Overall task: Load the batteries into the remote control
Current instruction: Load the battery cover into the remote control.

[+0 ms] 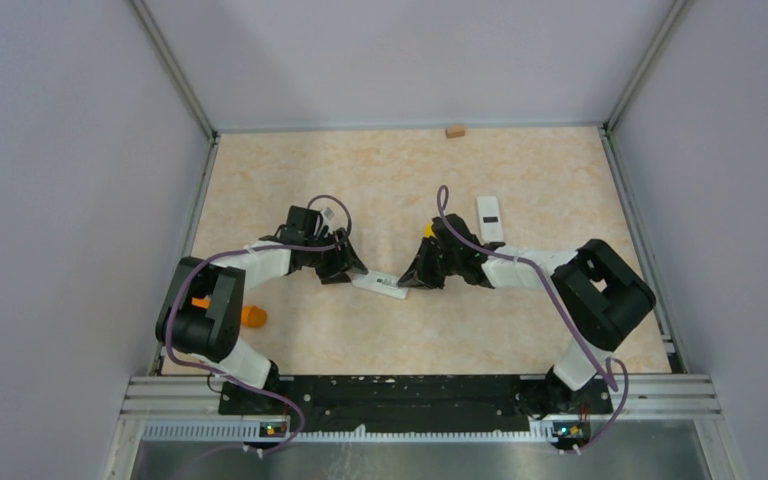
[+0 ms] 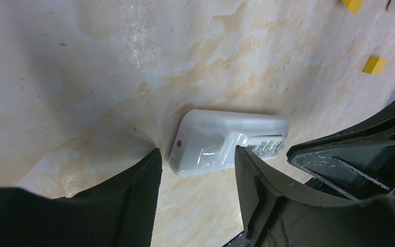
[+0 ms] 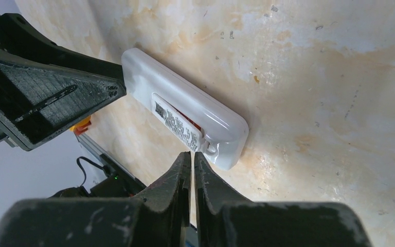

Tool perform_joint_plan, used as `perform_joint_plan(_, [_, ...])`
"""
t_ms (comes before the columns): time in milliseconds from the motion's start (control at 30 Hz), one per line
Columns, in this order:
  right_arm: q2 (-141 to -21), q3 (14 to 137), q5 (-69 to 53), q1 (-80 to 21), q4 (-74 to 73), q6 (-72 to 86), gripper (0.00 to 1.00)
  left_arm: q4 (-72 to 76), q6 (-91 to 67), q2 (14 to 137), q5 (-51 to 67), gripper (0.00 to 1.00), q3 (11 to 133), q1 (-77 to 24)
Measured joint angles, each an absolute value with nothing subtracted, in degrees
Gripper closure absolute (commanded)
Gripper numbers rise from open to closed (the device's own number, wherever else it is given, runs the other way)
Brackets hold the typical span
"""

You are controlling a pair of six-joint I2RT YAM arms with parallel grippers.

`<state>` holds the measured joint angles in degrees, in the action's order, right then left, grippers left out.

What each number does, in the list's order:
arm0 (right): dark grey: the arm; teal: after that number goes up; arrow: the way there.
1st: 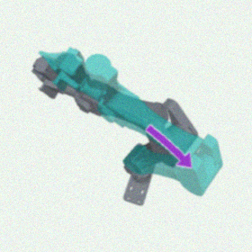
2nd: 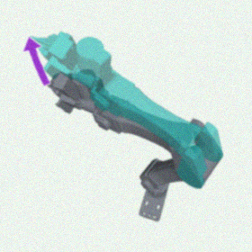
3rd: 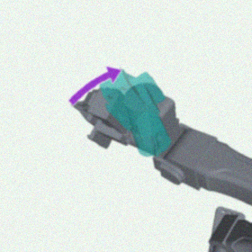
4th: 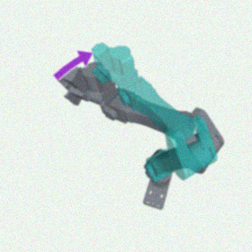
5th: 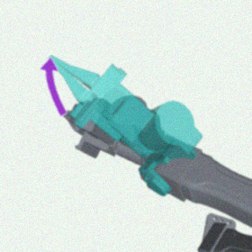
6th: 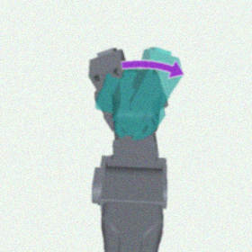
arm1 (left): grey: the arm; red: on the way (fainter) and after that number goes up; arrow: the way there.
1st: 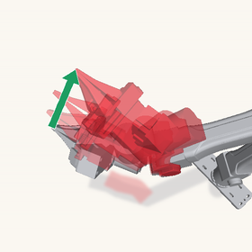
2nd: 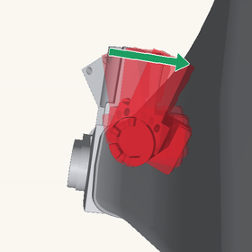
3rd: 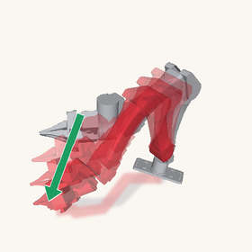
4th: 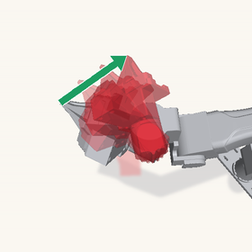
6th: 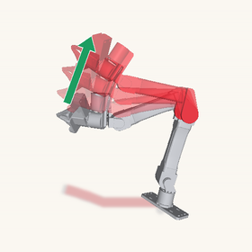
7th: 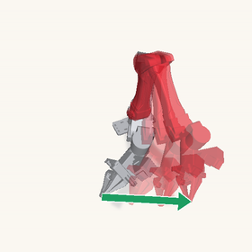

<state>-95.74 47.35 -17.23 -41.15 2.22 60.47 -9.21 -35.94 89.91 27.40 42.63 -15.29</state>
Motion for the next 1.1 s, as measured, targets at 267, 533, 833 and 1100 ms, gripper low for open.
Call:
perform_joint_plan(267, [-97.0, 48.7, -17.7, -41.2, 3.6, 60.5, 0.93, -9.3, -35.8, 89.9, 27.4, 0.43, 42.6, -15.2])
perform_joint_plan(533, [-99.8, 49.6, -18.3, -41.4, 3.3, 60.8, 0.94, -9.5, -35.8, 89.9, 27.4, 0.44, 42.6, -15.1])
perform_joint_plan(833, [-99.8, 50.2, -17.0, -42.0, 2.9, 60.0, 0.87, -9.9, -35.9, 89.7, 27.2, 0.38, 42.6, -15.1])
perform_joint_plan(1100, [-94.4, 51.5, -16.1, -42.3, 3.9, 45.9, 0.16, -15.1, -35.9, 79.9, 19.5, 0.02, 44.9, -14.1])
